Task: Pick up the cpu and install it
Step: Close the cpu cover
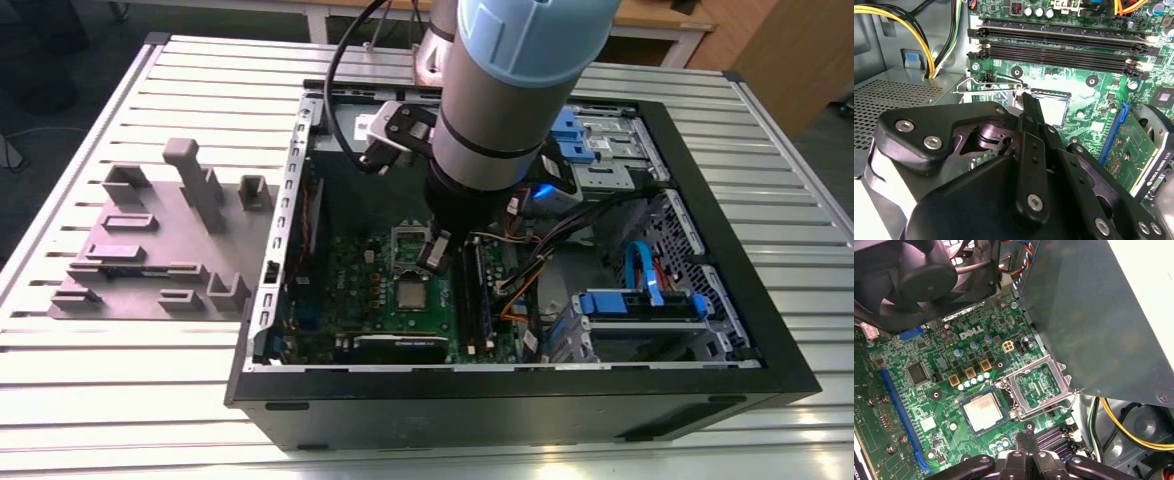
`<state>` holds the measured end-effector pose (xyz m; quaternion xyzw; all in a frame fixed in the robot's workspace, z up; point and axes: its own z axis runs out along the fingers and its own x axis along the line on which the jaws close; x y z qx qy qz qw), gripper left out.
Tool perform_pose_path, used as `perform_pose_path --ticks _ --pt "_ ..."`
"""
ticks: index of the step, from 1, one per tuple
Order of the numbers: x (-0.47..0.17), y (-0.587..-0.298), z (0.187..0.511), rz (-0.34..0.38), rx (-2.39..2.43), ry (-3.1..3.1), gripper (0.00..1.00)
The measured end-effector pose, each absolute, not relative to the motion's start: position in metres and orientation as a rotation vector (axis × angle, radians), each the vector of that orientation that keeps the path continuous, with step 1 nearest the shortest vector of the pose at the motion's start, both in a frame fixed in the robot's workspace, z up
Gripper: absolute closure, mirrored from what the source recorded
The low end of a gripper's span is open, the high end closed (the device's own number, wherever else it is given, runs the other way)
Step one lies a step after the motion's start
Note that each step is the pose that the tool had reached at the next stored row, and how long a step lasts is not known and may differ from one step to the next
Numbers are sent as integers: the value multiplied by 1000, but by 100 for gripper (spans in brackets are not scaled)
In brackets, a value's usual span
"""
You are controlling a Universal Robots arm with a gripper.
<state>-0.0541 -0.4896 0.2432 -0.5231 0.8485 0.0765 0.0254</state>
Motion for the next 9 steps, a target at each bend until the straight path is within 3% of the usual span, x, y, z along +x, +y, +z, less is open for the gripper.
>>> perform_pose_path --ticks 9 --pt "-54 -490 243 238 -1617 2623 90"
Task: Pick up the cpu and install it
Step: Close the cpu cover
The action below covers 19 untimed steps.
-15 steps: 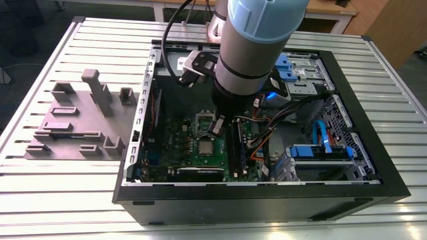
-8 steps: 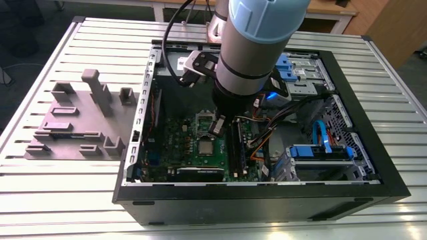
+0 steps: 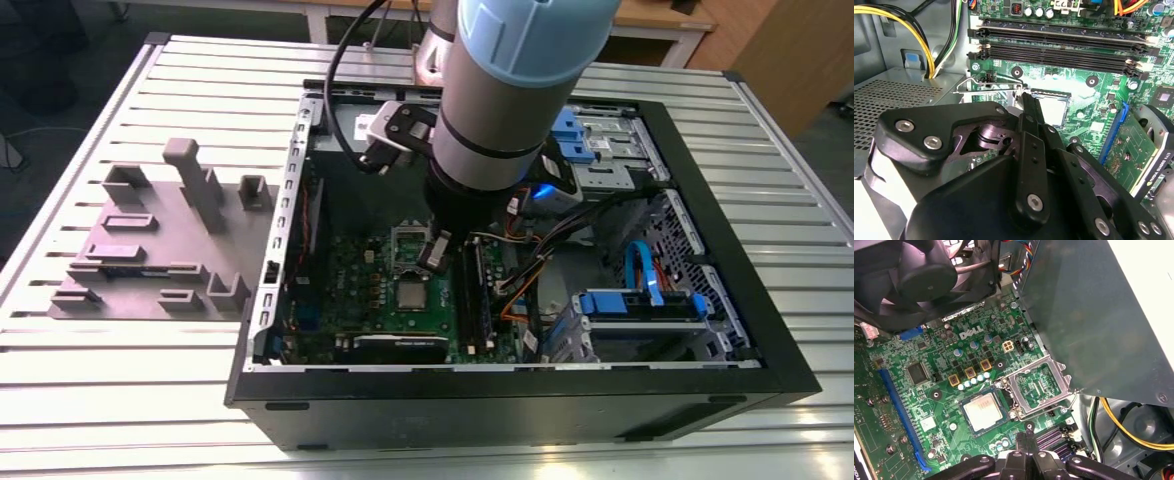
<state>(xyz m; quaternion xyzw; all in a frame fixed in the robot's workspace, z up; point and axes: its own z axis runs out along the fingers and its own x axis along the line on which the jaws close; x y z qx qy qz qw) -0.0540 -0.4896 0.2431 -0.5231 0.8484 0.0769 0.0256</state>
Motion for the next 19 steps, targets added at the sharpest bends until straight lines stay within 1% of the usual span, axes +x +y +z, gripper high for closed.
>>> perform_pose_path --ticks 4,9,10,11,19 --pt "-54 -490 241 275 -1609 2609 90" --pt "-47 -489 235 288 -1607 2606 90" --pt "-43 -487 230 298 -1606 2602 90" --pt "-43 -482 229 299 -1610 2599 90" --pt "-42 -471 224 300 -1646 2579 90"
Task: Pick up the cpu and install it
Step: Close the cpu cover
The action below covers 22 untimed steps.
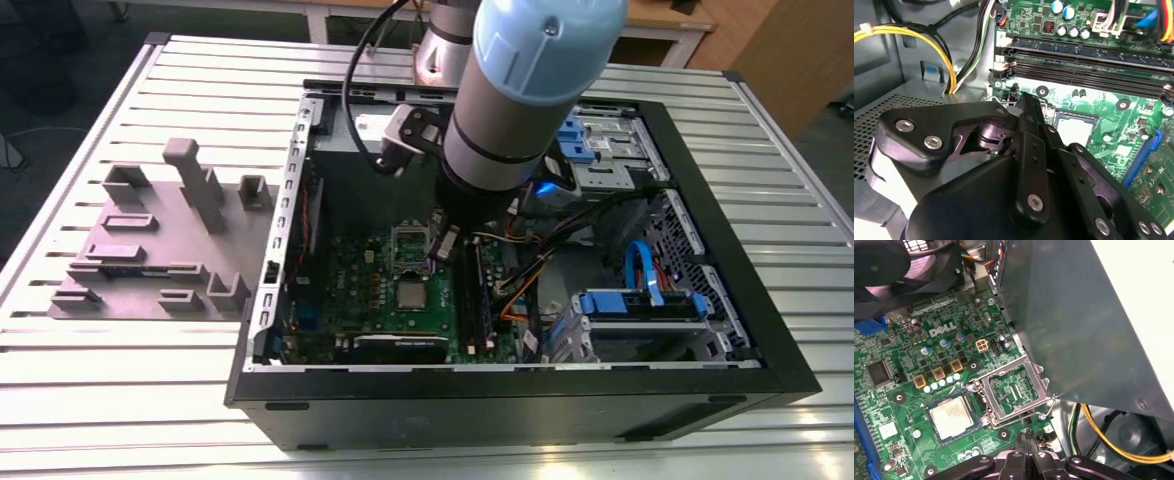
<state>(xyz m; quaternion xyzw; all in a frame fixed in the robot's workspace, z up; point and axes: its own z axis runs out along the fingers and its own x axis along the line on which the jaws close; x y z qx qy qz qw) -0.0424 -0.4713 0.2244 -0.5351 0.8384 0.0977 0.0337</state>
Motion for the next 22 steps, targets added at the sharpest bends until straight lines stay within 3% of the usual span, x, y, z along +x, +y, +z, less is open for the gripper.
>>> perform_pose_path --ticks 22 --pt "-37 -451 214 310 -1674 2558 90"
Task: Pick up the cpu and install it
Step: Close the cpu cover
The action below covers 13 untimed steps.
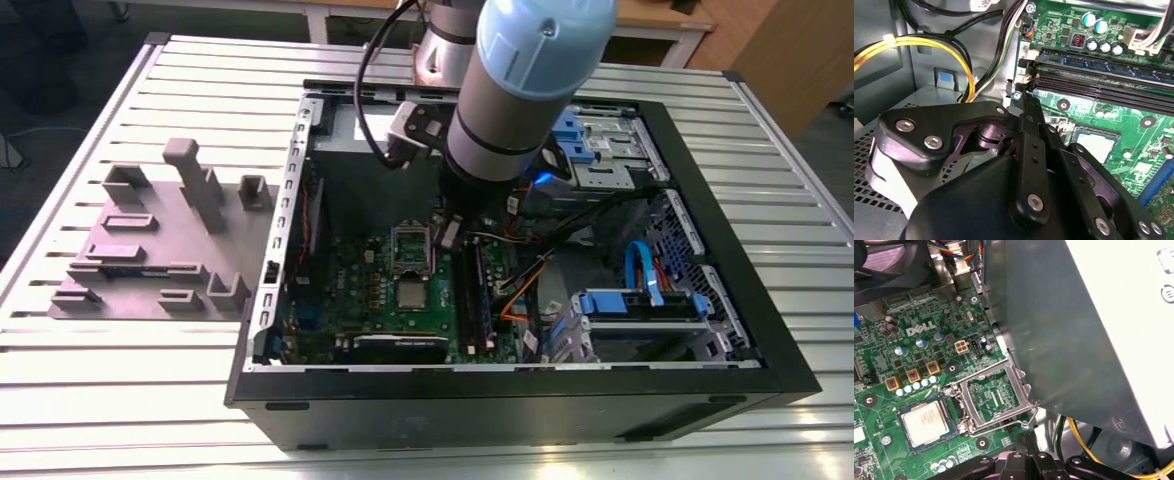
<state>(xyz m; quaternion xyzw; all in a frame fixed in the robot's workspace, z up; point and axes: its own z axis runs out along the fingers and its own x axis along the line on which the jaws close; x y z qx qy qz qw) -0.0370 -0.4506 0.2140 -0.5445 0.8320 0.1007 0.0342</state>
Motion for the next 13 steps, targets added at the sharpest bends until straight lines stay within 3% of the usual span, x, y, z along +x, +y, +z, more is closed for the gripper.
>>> perform_pose_path --ticks 8,13 --pt "-37 -449 213 317 -1672 2555 90" --pt "-37 -448 211 361 -1660 2534 90"
